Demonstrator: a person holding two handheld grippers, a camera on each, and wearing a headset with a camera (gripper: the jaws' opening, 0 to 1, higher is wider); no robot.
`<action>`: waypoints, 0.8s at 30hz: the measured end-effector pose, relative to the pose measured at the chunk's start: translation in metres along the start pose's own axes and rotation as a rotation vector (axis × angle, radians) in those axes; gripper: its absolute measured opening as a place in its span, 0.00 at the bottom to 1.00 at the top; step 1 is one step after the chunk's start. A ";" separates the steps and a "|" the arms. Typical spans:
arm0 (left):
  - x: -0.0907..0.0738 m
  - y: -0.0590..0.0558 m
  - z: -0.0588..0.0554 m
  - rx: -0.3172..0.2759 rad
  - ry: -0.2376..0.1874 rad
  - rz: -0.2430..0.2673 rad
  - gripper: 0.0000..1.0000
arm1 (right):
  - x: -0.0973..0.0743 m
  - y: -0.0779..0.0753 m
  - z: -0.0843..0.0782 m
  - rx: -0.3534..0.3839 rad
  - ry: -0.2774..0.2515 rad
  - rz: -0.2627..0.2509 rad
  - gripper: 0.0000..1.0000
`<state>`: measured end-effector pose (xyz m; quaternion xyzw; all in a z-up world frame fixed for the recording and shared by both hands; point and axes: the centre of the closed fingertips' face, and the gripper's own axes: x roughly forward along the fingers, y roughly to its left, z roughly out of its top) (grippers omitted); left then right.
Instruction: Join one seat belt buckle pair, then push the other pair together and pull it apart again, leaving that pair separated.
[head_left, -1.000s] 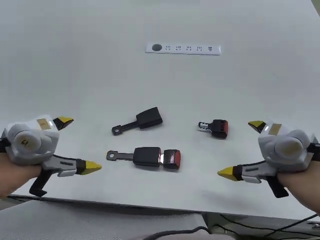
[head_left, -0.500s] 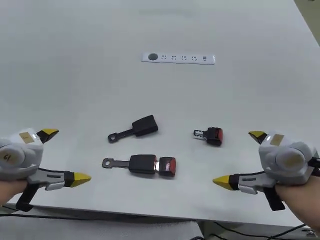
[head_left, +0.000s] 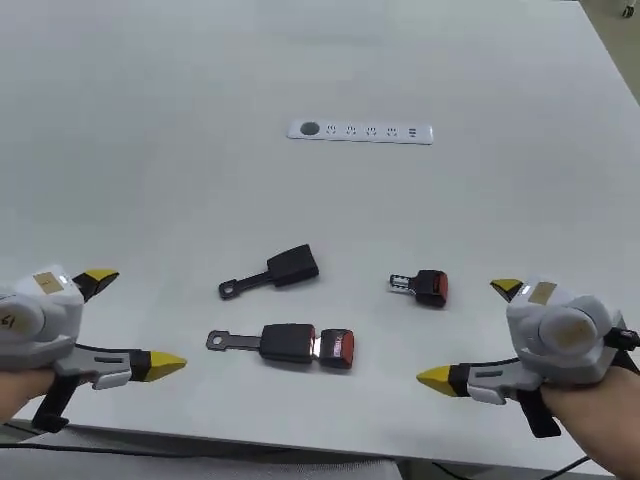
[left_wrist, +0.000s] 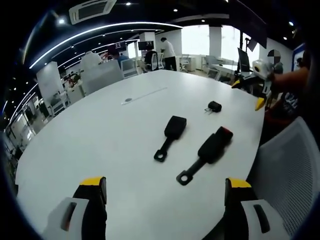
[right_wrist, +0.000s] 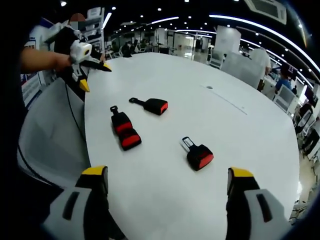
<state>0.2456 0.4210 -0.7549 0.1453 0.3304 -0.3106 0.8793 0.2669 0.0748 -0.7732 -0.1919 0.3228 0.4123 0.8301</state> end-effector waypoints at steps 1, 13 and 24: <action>0.001 -0.004 -0.002 0.028 0.014 -0.018 1.00 | 0.001 0.001 -0.001 -0.003 0.007 0.001 1.00; 0.003 -0.012 -0.009 0.055 0.039 -0.038 1.00 | 0.005 0.008 -0.005 0.019 0.016 0.002 1.00; -0.003 -0.018 -0.009 0.043 0.033 -0.028 1.00 | 0.006 0.006 -0.010 0.072 0.000 -0.021 1.00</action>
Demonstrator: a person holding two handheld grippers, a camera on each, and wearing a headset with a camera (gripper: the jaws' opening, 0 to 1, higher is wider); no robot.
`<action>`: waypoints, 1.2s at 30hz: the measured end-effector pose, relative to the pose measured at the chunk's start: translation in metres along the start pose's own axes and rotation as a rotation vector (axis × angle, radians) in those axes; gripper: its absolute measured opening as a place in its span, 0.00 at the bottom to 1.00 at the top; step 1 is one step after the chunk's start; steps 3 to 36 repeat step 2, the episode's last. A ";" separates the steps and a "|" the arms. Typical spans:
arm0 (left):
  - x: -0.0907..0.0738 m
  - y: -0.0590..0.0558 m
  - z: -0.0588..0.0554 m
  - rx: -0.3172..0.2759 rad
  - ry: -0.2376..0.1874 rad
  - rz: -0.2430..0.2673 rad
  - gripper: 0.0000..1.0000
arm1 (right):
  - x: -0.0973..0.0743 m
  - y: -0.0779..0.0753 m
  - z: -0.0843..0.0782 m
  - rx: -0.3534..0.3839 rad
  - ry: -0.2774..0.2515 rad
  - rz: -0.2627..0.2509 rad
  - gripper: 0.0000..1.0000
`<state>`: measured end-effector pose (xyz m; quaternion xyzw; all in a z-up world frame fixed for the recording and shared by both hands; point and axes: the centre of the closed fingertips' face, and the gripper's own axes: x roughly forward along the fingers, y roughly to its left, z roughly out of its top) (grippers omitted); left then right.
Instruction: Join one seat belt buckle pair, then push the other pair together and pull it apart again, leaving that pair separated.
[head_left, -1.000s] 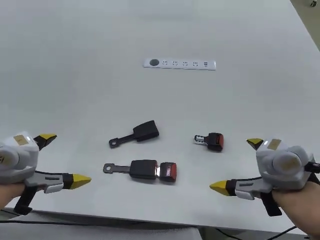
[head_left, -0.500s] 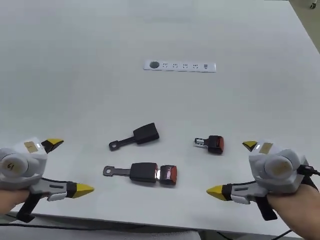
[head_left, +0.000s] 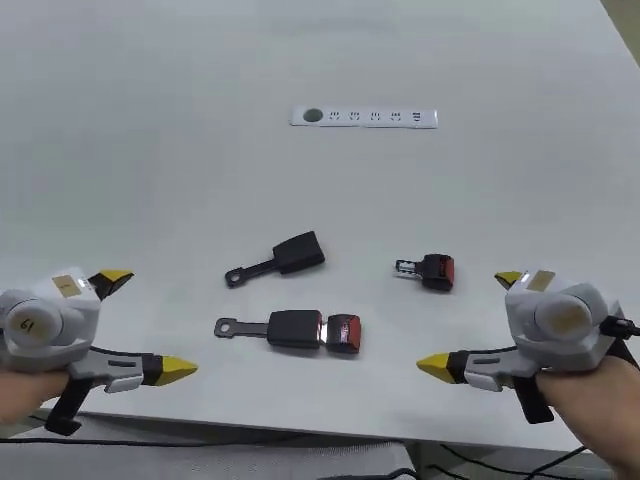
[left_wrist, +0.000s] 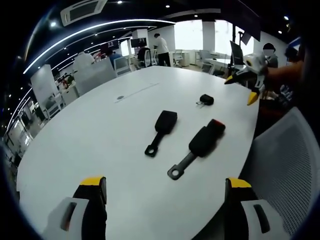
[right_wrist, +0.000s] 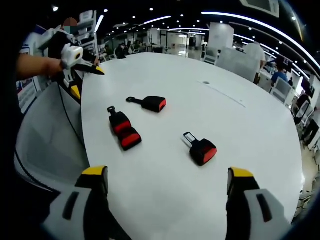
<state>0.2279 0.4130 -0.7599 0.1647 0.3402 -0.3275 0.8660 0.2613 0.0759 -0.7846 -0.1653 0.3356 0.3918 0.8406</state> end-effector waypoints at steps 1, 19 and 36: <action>0.000 -0.001 0.000 0.001 0.001 -0.001 1.00 | 0.000 0.000 0.000 0.007 -0.001 -0.001 1.00; 0.000 -0.002 0.000 0.002 0.002 -0.001 1.00 | 0.000 0.000 -0.001 0.015 0.001 -0.003 1.00; 0.000 -0.002 0.000 0.002 0.002 -0.001 1.00 | 0.000 0.000 -0.001 0.015 0.001 -0.003 1.00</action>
